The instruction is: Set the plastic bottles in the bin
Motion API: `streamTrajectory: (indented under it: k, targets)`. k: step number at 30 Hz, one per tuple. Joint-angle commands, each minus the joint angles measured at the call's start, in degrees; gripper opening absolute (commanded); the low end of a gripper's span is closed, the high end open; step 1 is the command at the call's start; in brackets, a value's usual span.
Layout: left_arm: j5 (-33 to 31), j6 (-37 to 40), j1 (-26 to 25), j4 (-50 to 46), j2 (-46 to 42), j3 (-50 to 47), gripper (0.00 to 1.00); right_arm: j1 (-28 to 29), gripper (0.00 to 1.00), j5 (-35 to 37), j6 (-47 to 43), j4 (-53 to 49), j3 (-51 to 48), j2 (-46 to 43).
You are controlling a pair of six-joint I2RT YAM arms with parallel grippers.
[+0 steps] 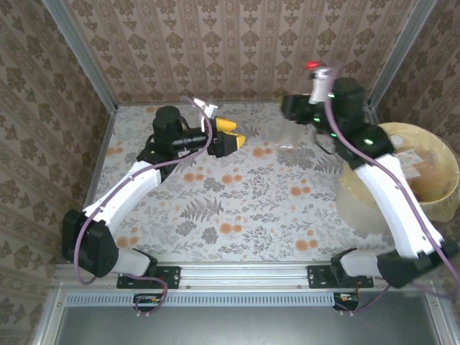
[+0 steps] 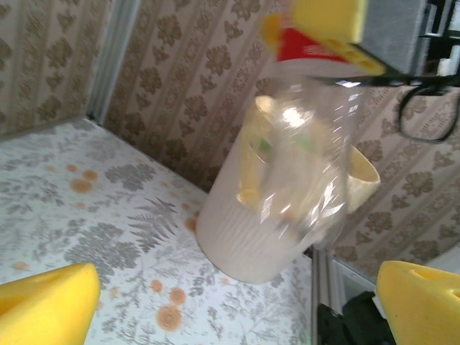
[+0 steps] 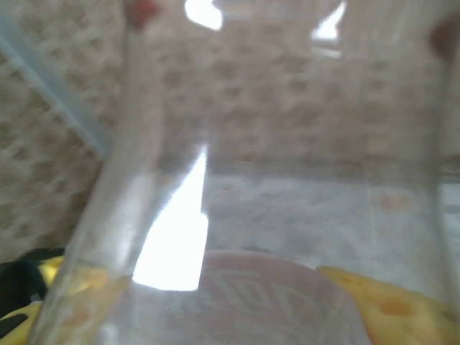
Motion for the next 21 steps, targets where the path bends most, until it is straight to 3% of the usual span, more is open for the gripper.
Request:
streamTrajectory:
  k: [1,5,7,12,21]
  targets:
    - [-4.4,2.1,1.0,-1.2,-1.1,0.0,1.0,-3.2,0.52,19.2,-10.3,-11.8,3.9,-9.1]
    - [-5.8,0.2,1.4,-0.4,0.3,0.5,1.0,-8.2,0.49,34.6,-21.2,-17.0,4.4,-14.7]
    - [-6.5,-0.8,1.5,-0.3,1.5,1.3,1.0,-13.0,0.49,38.5,-27.4,-16.5,1.8,-17.1]
    - [-6.0,-4.3,1.8,0.2,5.1,4.0,1.0,-22.7,0.51,33.9,-38.8,-12.1,-7.3,-21.6]
    - [-6.2,-7.9,1.7,0.1,7.6,5.9,1.0,-41.1,0.49,15.6,-51.2,-6.2,-17.8,-22.1]
